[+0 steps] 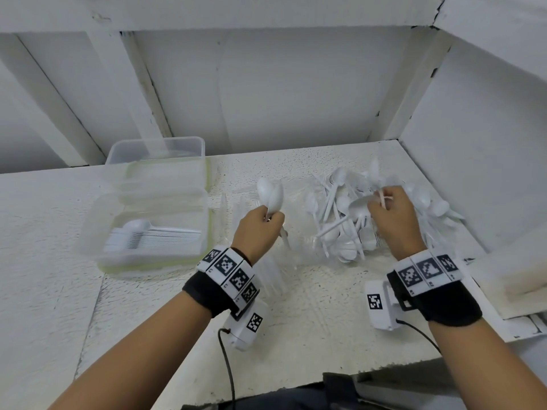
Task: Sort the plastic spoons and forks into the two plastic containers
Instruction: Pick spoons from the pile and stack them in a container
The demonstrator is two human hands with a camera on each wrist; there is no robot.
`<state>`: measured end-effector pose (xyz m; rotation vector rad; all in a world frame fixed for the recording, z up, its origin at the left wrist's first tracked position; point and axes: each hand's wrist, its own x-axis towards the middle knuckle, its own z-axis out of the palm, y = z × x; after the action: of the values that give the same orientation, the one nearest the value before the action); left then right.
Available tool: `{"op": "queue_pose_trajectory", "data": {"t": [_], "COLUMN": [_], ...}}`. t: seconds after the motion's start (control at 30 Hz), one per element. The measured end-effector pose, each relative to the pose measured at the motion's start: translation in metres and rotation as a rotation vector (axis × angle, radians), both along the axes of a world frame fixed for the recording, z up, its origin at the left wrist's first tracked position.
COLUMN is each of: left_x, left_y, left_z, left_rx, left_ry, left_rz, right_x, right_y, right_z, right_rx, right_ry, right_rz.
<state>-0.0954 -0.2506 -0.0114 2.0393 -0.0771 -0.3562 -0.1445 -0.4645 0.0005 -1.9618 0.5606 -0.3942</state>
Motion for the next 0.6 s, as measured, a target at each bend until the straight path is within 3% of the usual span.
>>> {"op": "queue_pose_trajectory", "data": {"t": [0.23,0.33,0.4,0.5,0.6], "left_x": [0.003,0.002,0.001,0.000,-0.003], "left_y": [-0.012,-0.016,-0.018,-0.016,-0.009], "left_z": [0.007,0.007,0.006,0.006,0.006], "left_rx": [-0.075,-0.089,-0.084,-0.121,-0.166], "left_ry": [-0.017,0.009,0.028,0.087,0.135], "left_rz": [-0.001,-0.034,-0.061,-0.077,-0.069], "right_x": [0.017,0.019,0.019,0.015,0.009], "right_y": [-0.001,0.006,0.010,0.008,0.001], "right_z": [0.013,0.019,0.022,0.020,0.013], "right_rx": [0.435,0.760,0.879,0.806,0.458], "right_ry": [-0.193,-0.253,-0.264,-0.138,0.068], "right_rz": [-0.223,-0.209,-0.201,-0.181,0.013]}}
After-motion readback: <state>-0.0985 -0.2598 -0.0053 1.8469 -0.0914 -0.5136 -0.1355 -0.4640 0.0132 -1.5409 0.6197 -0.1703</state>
